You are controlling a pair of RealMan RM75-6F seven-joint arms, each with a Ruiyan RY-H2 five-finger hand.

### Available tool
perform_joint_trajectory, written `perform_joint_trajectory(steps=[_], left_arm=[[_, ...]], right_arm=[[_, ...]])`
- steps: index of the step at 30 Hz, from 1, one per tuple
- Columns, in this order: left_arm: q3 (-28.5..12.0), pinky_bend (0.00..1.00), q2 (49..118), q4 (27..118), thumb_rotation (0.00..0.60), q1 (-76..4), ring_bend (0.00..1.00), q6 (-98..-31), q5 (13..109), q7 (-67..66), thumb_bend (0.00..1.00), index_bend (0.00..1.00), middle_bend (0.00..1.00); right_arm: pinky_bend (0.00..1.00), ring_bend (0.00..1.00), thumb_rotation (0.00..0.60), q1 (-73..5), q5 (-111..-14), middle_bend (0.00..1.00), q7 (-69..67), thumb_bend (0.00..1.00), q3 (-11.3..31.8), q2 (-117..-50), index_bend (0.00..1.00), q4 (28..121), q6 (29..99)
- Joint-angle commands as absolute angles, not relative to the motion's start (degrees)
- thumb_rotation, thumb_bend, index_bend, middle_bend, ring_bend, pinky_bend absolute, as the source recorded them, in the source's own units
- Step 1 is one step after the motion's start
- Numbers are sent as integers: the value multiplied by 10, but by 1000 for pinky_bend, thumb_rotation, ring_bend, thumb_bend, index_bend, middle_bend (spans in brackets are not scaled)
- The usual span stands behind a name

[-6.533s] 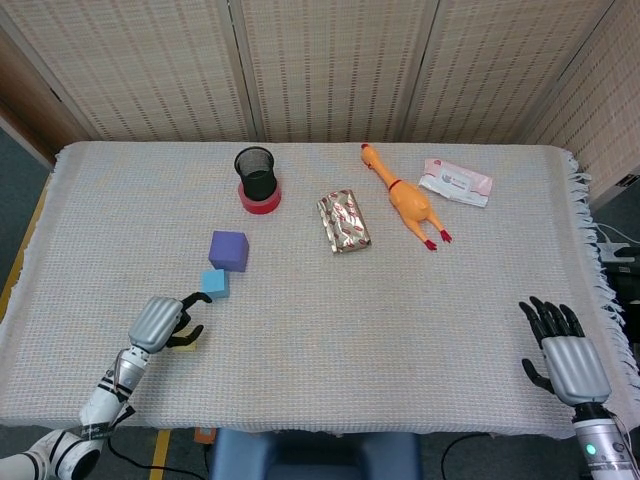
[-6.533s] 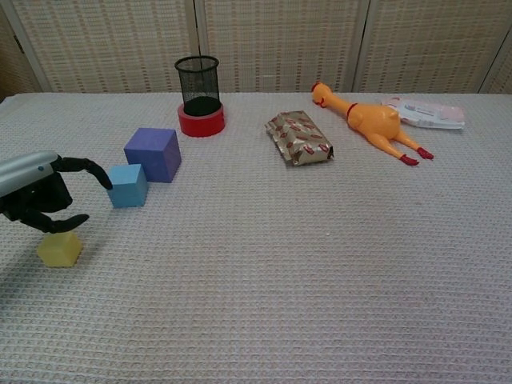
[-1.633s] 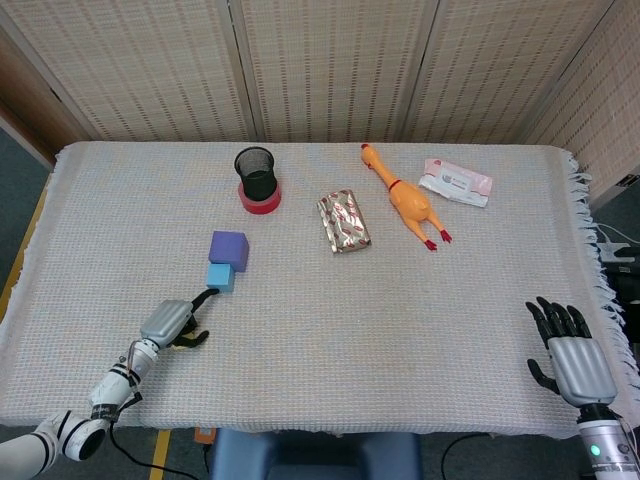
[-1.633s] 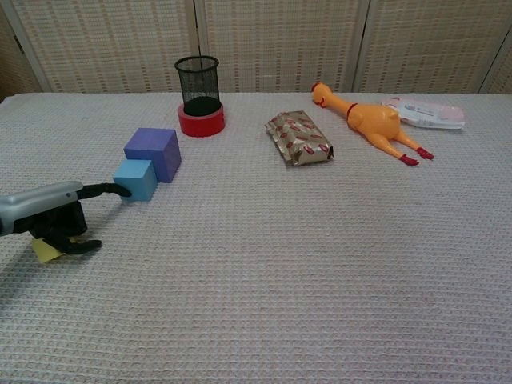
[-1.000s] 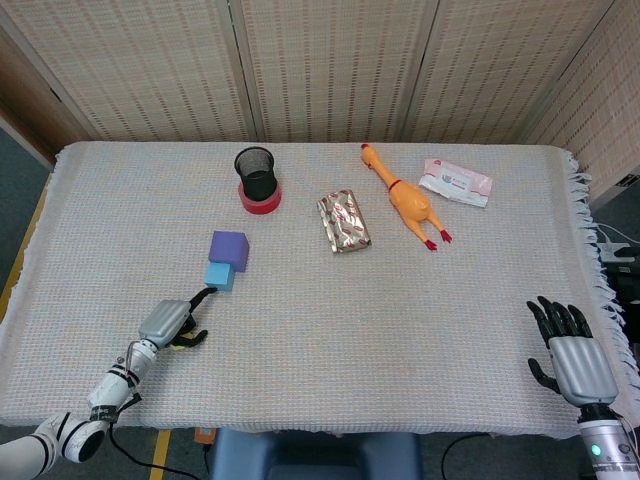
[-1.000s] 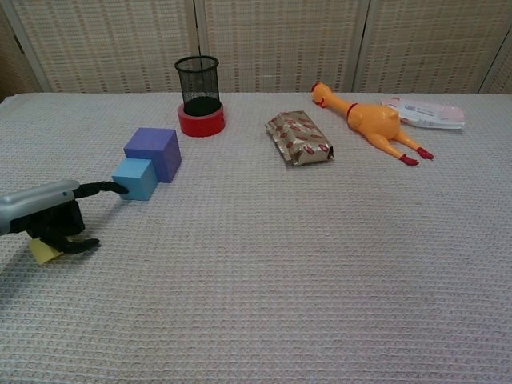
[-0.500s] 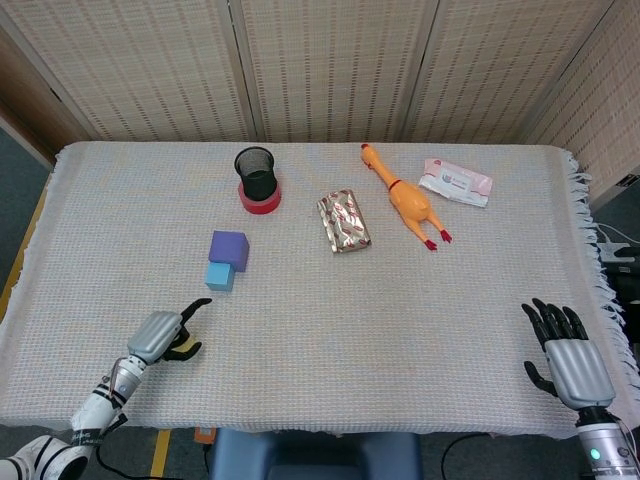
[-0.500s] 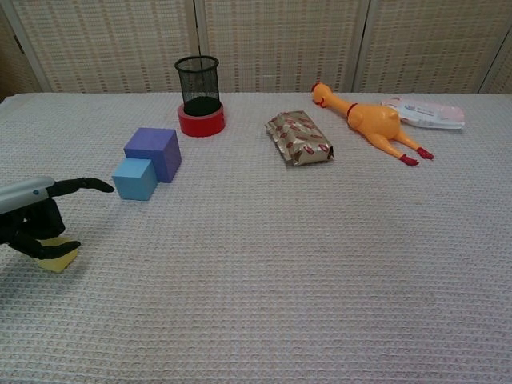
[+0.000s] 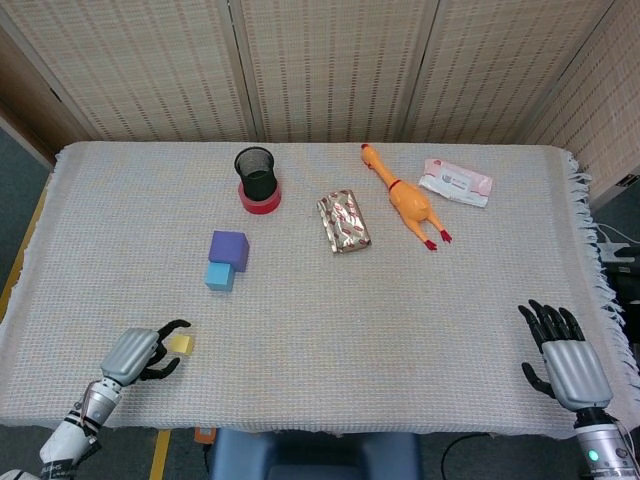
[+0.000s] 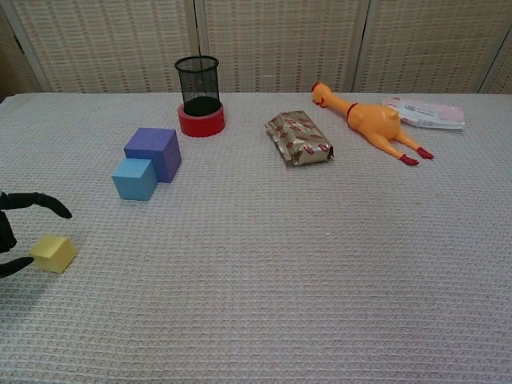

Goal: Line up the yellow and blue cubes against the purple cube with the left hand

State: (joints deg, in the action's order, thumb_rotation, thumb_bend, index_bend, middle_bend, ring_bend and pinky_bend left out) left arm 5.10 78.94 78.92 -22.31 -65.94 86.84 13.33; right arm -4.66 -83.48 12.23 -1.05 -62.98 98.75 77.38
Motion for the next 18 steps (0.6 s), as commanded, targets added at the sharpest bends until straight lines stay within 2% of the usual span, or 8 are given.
perform_joint_trajectory(steps=[1, 9, 18], left_arm=[[55, 1000, 795, 777, 600, -216, 1000, -653, 860, 134, 397, 259, 1000], [44, 1000, 820, 736, 600, -219, 1000, -636, 854, 159, 397, 270, 1000], [35, 1000, 846, 700, 600, -224, 1000, -632, 859, 180, 397, 336, 1000]], right_arm=[[0, 0, 600, -47, -834, 0, 125, 101, -11, -631, 0, 987, 773], [0, 0, 600, -47, -833, 0, 129, 101, -10, -632, 0, 989, 774], [0, 0, 600, -48, -823, 0, 128, 101, -7, -630, 0, 988, 768]])
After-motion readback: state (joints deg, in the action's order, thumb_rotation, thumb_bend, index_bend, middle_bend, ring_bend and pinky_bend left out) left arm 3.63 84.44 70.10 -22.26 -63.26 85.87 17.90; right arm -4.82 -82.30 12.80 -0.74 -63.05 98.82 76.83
